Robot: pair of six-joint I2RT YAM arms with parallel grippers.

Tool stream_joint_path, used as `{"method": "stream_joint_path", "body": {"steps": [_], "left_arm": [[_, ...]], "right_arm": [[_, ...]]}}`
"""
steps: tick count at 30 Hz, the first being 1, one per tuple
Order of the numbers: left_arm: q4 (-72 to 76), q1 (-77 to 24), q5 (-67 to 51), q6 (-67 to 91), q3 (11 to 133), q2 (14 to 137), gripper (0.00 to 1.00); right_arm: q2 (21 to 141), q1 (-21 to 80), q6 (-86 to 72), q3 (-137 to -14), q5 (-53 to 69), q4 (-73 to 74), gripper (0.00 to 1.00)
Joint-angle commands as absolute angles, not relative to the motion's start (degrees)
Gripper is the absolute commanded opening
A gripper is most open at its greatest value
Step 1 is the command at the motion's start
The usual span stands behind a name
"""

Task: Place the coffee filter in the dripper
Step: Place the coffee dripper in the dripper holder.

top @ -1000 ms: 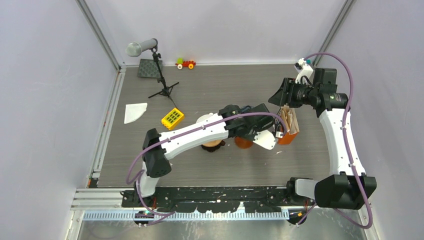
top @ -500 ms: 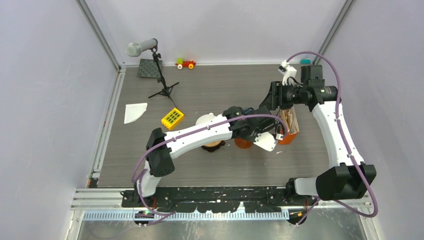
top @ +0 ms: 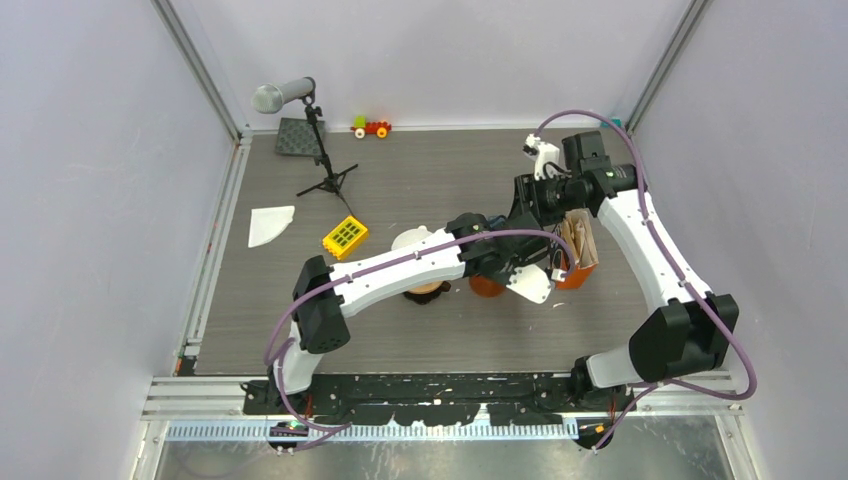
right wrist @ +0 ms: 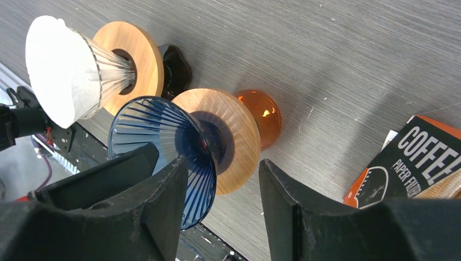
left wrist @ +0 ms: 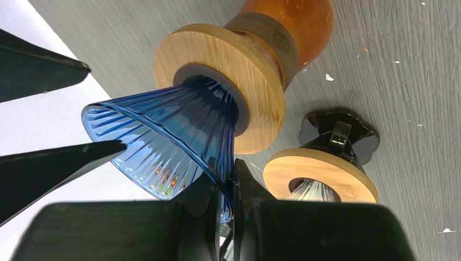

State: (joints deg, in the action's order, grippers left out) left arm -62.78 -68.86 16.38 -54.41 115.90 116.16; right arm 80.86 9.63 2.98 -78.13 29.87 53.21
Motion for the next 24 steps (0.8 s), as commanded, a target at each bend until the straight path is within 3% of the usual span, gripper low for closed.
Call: {"method": "stream_joint_path", "body": {"steps": [1, 20, 24], "left_arm": [[-65.4, -68.7, 13.6, -54.6, 116.2, 117.1, 0.0], [-66.7, -68.0, 11.7, -54.3, 116.5, 118.4, 0.0], [-67.6, -67.7, 10.6, -54.1, 117.6, 118.9, 0.0]], "right_arm": [[81.9, 10.7, 3.7, -77.9, 27.4, 52.0, 0.52], [81.9, 12.1, 4.2, -76.0, 25.9, 51.1, 0.02], [82.2, 12.3, 4.4, -75.3, 25.1, 50.7, 0.0]]}}
